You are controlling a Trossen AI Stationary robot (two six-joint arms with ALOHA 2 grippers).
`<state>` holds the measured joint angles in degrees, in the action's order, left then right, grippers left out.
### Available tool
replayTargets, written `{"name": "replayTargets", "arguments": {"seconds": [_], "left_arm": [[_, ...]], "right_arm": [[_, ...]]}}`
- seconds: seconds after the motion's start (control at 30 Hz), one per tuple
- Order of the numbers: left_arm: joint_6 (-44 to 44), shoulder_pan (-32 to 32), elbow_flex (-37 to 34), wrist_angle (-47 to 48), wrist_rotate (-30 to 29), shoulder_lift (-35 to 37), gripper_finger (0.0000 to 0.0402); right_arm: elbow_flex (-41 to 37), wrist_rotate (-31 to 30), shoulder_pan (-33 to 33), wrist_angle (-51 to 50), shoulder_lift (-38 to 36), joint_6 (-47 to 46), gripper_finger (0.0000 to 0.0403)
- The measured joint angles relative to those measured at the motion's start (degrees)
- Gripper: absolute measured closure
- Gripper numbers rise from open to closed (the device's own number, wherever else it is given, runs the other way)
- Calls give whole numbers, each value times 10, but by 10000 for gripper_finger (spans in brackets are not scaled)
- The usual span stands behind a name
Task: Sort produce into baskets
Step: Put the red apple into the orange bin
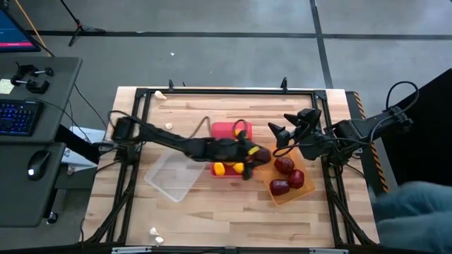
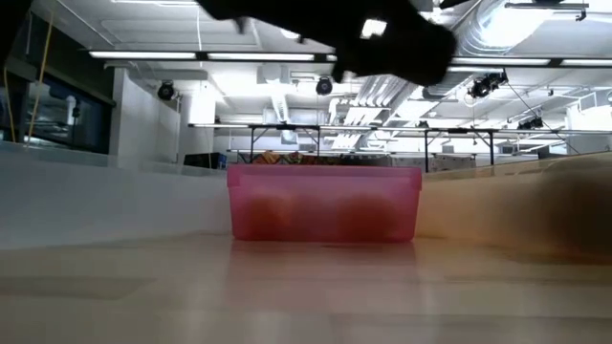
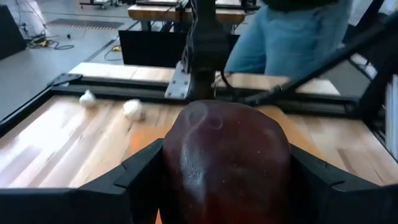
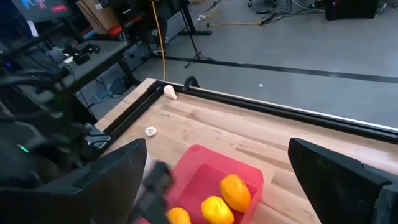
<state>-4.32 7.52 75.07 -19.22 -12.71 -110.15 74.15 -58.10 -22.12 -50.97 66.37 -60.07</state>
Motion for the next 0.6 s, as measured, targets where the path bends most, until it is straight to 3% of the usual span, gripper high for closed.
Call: {"name": "replayTargets", "arguments": {"seconds": [0.23,0.43,0.6], "left_arm": [[-7,-4,139,120,-9,-91,163],[-14,-11,150,110,-11,-93,163],[-31,-30,149,103,41,-93,140]], "right_arm": [[0,0,0,18,0,1,22],[0,-1,0,24,0,1,22],[0,-1,0,24,0,1,22]]}}
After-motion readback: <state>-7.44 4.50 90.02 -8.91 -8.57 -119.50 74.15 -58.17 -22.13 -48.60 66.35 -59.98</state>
